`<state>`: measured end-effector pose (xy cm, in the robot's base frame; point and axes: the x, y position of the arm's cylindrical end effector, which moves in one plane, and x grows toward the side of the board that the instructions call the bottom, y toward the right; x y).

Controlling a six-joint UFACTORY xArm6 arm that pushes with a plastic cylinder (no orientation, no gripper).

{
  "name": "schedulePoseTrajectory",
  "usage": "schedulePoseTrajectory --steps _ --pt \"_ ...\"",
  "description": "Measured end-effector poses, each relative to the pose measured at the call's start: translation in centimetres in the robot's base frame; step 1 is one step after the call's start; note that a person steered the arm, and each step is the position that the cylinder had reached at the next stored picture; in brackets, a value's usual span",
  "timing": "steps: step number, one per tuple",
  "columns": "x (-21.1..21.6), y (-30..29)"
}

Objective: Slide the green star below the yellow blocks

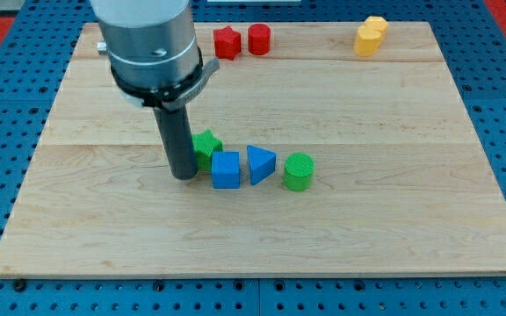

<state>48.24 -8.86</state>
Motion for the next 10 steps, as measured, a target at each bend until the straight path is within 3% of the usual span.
schedulePoseTrajectory --steps 4,6,8,10 --pt "-5.1 0.6" --pt "-7.7 6.3" --pt "-7.8 11.8" --pt "-6.3 11.9"
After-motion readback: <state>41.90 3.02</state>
